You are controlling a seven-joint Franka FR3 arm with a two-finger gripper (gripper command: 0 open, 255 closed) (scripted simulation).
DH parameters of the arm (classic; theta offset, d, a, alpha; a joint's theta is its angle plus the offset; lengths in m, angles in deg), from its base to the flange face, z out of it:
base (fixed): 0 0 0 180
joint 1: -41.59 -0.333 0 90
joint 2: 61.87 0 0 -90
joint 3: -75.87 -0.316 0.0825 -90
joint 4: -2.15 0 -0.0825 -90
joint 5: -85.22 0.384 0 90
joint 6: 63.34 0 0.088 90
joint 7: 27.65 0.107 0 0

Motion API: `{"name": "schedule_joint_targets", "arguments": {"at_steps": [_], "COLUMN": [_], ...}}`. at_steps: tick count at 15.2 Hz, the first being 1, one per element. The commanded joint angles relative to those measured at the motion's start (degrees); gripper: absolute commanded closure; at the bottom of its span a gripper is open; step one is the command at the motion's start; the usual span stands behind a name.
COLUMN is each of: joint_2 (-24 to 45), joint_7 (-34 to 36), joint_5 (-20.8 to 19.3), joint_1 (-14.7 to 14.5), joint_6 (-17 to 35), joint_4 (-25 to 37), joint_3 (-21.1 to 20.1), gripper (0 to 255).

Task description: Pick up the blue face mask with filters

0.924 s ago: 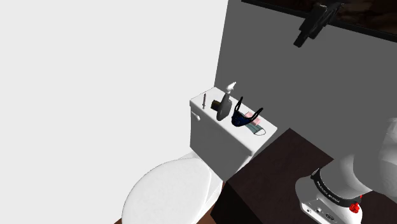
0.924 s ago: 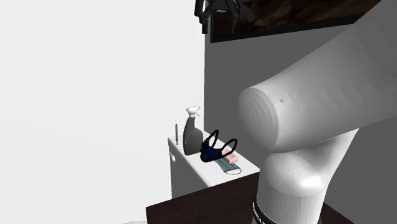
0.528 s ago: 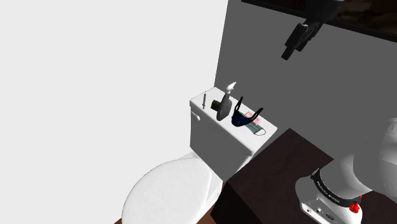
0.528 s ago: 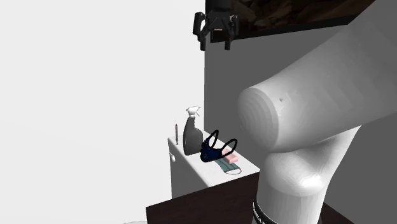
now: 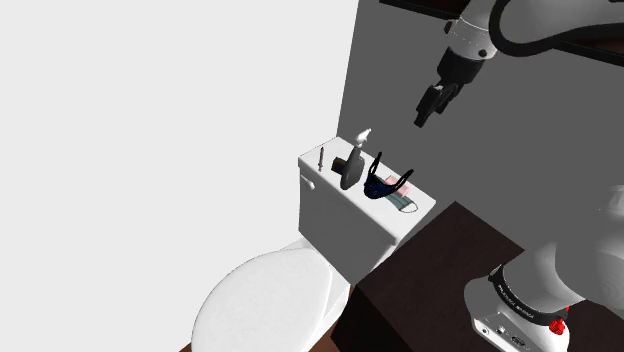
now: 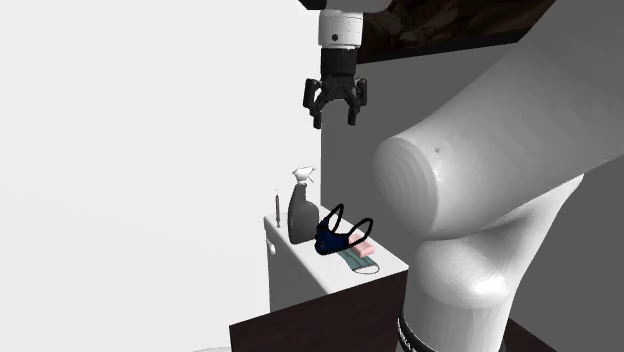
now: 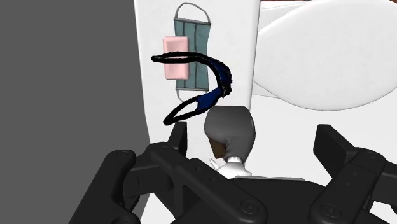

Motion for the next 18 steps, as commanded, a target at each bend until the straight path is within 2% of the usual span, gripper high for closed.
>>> {"name": "schedule_joint_targets", "arguments": {"at_steps": [1,11,18], "joint_2": [2.3,20.6,37.4], "joint_7": [-0.3,-2.8,-6.9], "joint_5": [0.0,0.8,4.8], "joint_1": [-0.1,-0.8,-1.9], "joint_6": [4.1,24.6,37.7], "joint_4": [-2.1,-6.5,-4.6], "joint_3": [0.4,3.0,4.3], "gripper": [0,0,0]}}
